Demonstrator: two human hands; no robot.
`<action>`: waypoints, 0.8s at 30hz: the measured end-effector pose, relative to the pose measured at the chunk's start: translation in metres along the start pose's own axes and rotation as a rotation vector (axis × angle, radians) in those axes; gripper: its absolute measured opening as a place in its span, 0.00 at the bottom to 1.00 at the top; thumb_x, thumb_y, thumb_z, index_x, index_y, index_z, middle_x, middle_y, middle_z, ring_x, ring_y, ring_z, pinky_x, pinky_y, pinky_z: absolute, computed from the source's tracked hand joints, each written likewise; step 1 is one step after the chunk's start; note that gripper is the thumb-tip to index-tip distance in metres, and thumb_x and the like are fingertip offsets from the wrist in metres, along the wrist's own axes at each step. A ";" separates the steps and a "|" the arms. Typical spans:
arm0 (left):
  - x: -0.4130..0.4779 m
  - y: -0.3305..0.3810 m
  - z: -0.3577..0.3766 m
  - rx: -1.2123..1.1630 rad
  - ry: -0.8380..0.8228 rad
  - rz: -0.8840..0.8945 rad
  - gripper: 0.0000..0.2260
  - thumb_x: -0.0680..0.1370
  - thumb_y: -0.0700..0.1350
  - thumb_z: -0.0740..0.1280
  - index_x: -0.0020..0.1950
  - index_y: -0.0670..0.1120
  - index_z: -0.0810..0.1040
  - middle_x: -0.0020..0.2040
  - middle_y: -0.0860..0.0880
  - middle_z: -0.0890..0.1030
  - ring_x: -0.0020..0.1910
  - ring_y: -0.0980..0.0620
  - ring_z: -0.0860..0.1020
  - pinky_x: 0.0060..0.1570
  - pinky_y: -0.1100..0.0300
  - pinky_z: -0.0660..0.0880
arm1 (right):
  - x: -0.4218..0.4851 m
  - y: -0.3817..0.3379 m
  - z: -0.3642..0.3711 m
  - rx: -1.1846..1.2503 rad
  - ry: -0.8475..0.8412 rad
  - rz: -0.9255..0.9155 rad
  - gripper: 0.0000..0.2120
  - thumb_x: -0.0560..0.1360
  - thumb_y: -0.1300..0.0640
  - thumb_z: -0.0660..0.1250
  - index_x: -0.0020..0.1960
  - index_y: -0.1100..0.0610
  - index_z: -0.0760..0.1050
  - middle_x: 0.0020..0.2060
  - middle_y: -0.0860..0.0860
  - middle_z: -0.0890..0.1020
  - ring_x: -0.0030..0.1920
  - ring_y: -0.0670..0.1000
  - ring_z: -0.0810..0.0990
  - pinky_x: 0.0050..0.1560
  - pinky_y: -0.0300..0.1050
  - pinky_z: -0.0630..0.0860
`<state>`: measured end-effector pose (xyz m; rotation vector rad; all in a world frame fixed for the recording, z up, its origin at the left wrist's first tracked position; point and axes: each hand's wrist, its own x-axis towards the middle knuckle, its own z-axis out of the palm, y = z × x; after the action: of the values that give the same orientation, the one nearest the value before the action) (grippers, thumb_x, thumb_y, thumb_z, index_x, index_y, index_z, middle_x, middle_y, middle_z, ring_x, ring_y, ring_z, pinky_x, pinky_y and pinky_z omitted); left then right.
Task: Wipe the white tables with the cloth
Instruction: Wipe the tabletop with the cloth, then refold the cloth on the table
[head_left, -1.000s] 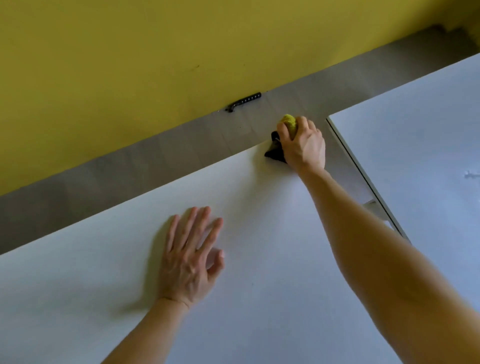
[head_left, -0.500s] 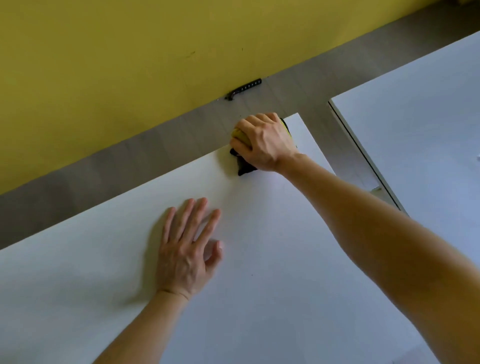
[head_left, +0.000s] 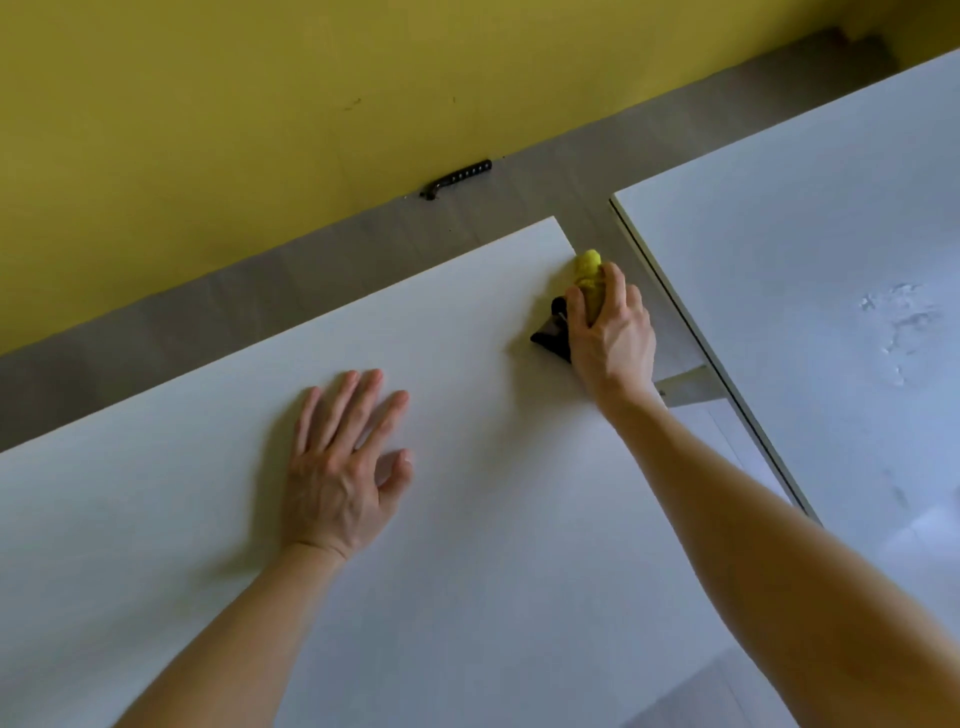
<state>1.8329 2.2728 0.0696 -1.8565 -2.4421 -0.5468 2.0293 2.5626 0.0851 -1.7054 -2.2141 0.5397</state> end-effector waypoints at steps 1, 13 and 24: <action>0.000 0.000 0.000 0.004 0.007 0.004 0.26 0.84 0.56 0.64 0.82 0.50 0.74 0.85 0.46 0.67 0.85 0.42 0.64 0.79 0.32 0.62 | -0.008 0.010 -0.008 0.014 -0.020 0.003 0.25 0.87 0.38 0.59 0.78 0.49 0.67 0.63 0.58 0.80 0.59 0.63 0.80 0.54 0.54 0.76; 0.057 0.032 -0.076 0.071 -0.752 -0.135 0.26 0.82 0.59 0.69 0.80 0.55 0.74 0.81 0.49 0.72 0.79 0.45 0.71 0.74 0.49 0.71 | -0.110 0.024 -0.207 0.692 -0.222 0.442 0.16 0.82 0.37 0.71 0.62 0.47 0.82 0.54 0.53 0.88 0.56 0.54 0.87 0.56 0.52 0.81; 0.100 0.253 -0.191 -0.857 -0.386 -0.165 0.14 0.82 0.62 0.71 0.58 0.53 0.82 0.51 0.59 0.87 0.51 0.63 0.85 0.51 0.64 0.82 | -0.168 -0.004 -0.314 1.434 -0.326 0.372 0.18 0.83 0.47 0.69 0.66 0.59 0.80 0.57 0.64 0.85 0.59 0.64 0.86 0.64 0.64 0.81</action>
<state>2.0056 2.3680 0.3370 -2.1703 -2.8943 -1.5876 2.2094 2.4352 0.3645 -1.1333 -0.9299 1.9423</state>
